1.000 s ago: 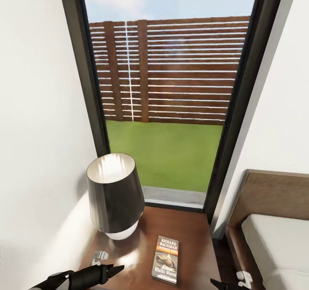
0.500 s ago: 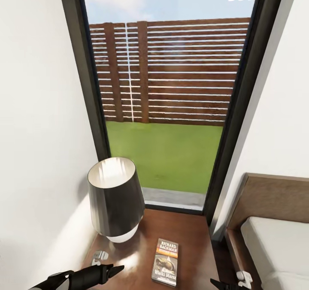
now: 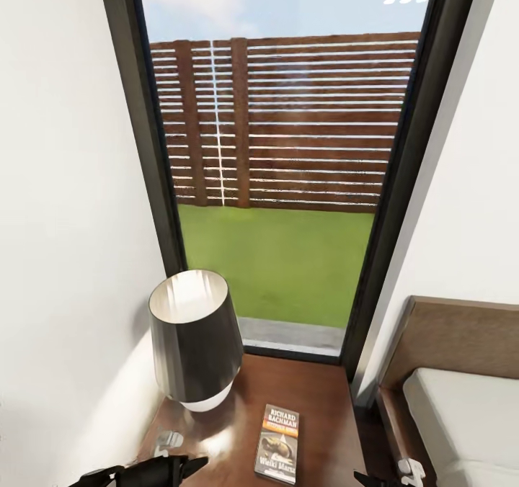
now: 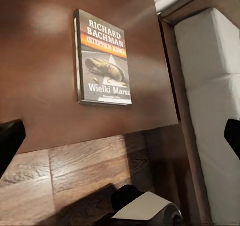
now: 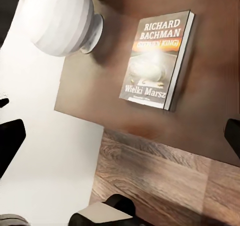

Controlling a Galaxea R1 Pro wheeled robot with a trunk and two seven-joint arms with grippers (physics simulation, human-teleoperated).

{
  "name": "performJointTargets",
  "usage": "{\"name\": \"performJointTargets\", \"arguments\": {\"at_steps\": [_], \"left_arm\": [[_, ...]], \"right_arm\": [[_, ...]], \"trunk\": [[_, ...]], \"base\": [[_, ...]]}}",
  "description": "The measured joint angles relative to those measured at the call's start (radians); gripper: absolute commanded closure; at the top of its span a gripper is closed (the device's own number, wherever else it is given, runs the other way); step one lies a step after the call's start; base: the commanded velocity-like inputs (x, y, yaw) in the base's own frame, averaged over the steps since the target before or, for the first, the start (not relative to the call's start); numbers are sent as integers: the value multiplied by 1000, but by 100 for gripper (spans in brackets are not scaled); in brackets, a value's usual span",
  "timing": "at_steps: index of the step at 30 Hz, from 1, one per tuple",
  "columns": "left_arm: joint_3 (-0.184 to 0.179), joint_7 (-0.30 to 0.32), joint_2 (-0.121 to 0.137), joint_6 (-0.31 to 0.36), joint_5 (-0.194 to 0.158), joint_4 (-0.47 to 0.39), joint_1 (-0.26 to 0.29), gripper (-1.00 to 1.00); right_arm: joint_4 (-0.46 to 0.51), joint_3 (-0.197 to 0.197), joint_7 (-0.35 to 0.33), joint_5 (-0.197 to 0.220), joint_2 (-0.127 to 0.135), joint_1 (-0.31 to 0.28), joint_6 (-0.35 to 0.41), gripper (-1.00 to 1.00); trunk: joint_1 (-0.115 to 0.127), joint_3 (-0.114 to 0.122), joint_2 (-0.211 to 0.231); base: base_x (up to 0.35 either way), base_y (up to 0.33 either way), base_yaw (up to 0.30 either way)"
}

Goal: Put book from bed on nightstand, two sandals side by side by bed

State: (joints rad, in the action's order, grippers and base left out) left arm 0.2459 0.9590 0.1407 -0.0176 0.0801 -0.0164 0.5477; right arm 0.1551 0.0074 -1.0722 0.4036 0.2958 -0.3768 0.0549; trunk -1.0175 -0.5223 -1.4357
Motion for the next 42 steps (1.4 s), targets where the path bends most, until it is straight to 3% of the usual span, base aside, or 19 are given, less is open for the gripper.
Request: {"name": "performJointTargets", "arguments": {"at_steps": [3,7,9,11,13,14,18,21,24,26,27,29,30,31,36,38,42], "left_arm": [[2,-39,-12,-6,1,0,-37,-100],[-2,-53,-16,-28,3,-1,-85,-100],[3,-57,-16,-38,2,-1,-110,-100],[2,-90,-17,-53,3,-1,-138,-100],[3,-158,-22,-63,3,-1,-154,-100],[1,-254,-44,-69,8,-2,-161,-100],[1,-361,-68,-71,36,-1,-171,-100],[2,-407,-73,-71,57,-2,-180,-100],[1,-485,-78,-72,78,-1,-192,-100],[1,-535,-81,-73,82,-1,-200,-100],[1,-588,-89,-73,84,-1,-206,-100],[1,-648,-101,-74,85,-1,-210,-100],[1,-671,-107,-75,85,-1,-211,-100],[1,-700,-114,-74,86,0,-217,-100],[1,-719,-118,-75,86,-1,-241,-100],[3,-721,-118,-76,85,-1,-246,-100],[3,-722,-118,-77,84,-1,-247,-100]], "right_arm": [[-109,1,0,1,0,0,-13,-100],[-209,0,2,4,0,3,-123,-100],[-221,1,3,5,0,21,-144,-100],[-228,4,32,5,0,75,-157,-100],[-230,1,93,6,0,104,-163,-100],[-232,2,179,5,0,117,-167,-100],[-232,0,275,4,0,123,-168,-100],[-233,1,313,4,-2,123,-168,-100],[-233,1,400,3,-8,124,-168,-100],[-233,1,481,2,-11,124,-169,-100],[-233,1,583,1,-13,124,-169,-100],[-232,2,713,-1,-15,124,-170,-100],[-232,2,755,-2,-20,124,-170,-100],[-232,4,799,-5,-44,124,-169,-100],[-231,3,828,-5,-124,124,-168,-100],[-231,2,831,-4,-138,124,-168,-100],[-231,2,832,-4,-142,124,-168,-100]], "trunk": [[12,9,21],[27,22,49],[35,28,63],[42,34,77],[50,41,91],[54,44,98],[69,56,126],[81,66,147],[92,75,168],[100,82,182],[104,85,189],[111,91,203],[115,94,210],[119,97,217],[123,100,224],[123,100,224],[123,100,224]], "base": [[0,0,0],[0,0,0],[0,0,0],[0,0,0],[0,0,0],[0,0,0],[0,0,0],[0,0,0],[0,0,0],[0,0,0],[0,0,0],[0,0,0],[0,0,0],[0,0,0],[0,0,0],[0,0,0],[0,0,0]]}}
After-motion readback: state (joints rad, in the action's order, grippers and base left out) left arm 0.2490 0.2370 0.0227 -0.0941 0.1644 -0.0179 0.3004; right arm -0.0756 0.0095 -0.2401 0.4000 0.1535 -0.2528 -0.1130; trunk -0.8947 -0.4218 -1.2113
